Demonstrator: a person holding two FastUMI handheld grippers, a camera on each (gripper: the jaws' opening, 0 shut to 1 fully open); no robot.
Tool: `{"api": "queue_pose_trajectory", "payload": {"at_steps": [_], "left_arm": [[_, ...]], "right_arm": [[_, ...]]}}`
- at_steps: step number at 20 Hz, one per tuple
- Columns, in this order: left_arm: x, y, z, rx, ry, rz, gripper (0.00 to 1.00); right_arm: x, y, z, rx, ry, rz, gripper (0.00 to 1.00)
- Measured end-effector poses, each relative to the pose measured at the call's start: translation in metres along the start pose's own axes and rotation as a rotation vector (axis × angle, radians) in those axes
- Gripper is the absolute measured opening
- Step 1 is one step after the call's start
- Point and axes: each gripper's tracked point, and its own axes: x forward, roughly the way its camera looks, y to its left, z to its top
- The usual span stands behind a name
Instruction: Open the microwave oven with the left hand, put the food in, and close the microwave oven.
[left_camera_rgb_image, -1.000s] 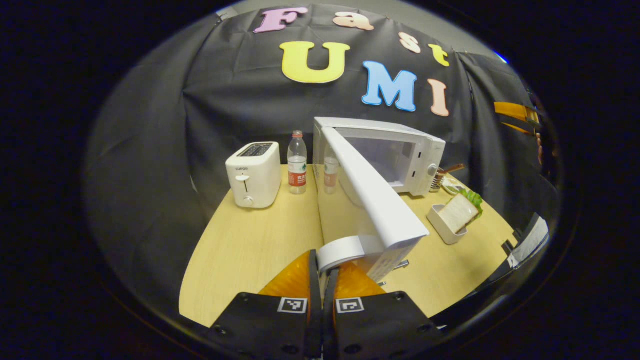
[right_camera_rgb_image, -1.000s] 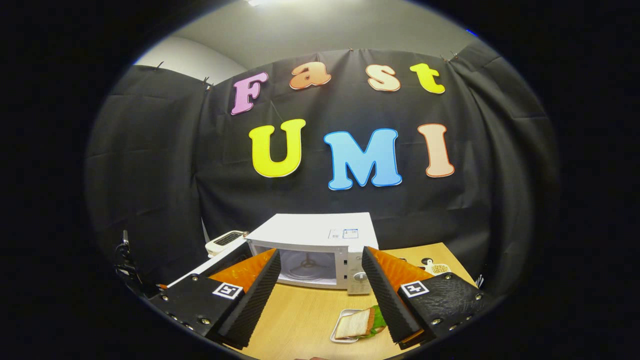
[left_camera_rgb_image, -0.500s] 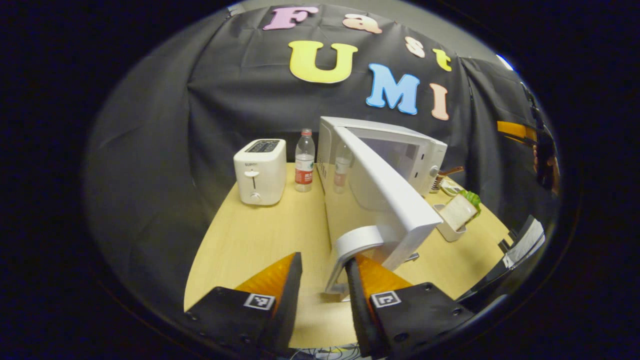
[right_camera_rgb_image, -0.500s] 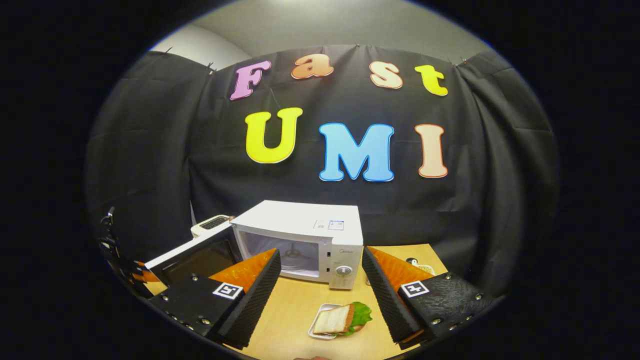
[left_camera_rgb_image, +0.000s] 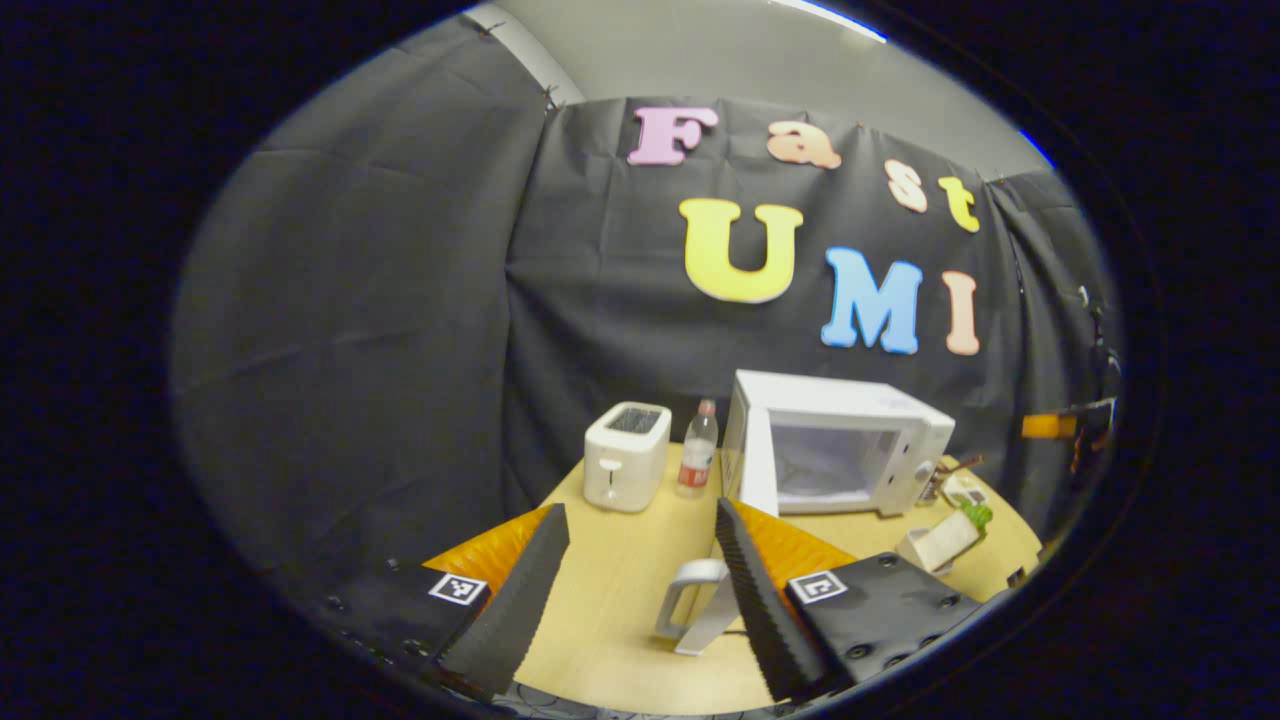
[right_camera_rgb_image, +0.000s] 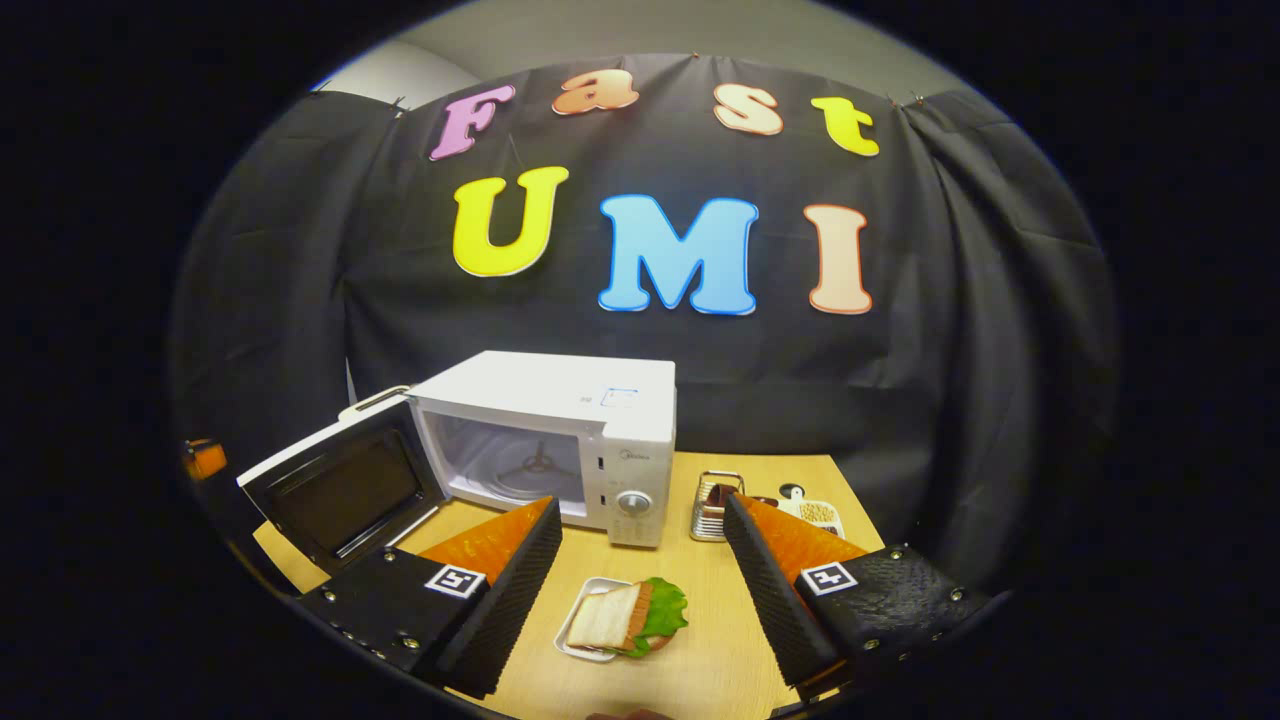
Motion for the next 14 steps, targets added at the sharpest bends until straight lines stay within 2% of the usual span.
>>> {"api": "queue_pose_trajectory", "payload": {"at_steps": [1,3,6,9,11,14], "left_arm": [[-0.009,-0.016,0.029,0.006,-0.061,0.012,0.97],[-0.007,-0.055,0.073,0.051,-0.147,0.006,0.96],[0.009,-0.133,0.116,0.07,-0.2,-0.06,0.97],[0.025,-0.2,0.138,0.054,-0.227,-0.106,0.94],[0.031,-0.235,0.147,0.056,-0.235,-0.135,0.96],[0.036,-0.258,0.157,0.062,-0.239,-0.124,0.97]], "right_arm": [[0.005,-0.006,-0.01,0.032,0.035,0.001,0.99],[0.015,-0.017,-0.031,0.097,0.101,0.019,0.99],[0.028,-0.023,-0.065,0.168,0.205,0.056,0.99],[0.036,-0.015,-0.112,0.247,0.363,0.113,1.0],[0.04,-0.012,-0.138,0.302,0.452,0.143,1.0],[0.05,-0.005,-0.159,0.356,0.525,0.188,1.0]]}}
